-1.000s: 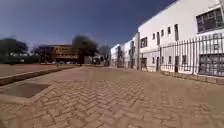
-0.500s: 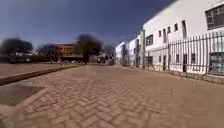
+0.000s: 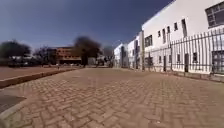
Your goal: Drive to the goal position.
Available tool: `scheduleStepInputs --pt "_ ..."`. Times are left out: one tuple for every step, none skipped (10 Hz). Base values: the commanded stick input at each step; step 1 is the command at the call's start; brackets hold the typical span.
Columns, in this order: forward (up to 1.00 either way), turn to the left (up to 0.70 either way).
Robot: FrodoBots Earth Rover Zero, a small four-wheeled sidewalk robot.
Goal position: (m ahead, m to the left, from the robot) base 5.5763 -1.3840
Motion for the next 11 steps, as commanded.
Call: scheduleStepInputs --pt "1.00 0.00" --pt "1.00 0.00" --pt "1.00 0.00" --pt "1.00 0.00" --pt "1.00 0.00" --pt "1.00 0.00" --pt "1.00 0.00" --pt "1.00 0.00" --pt "1.00 0.00" --pt "1.00 0.00" --pt "1.00 0.00"
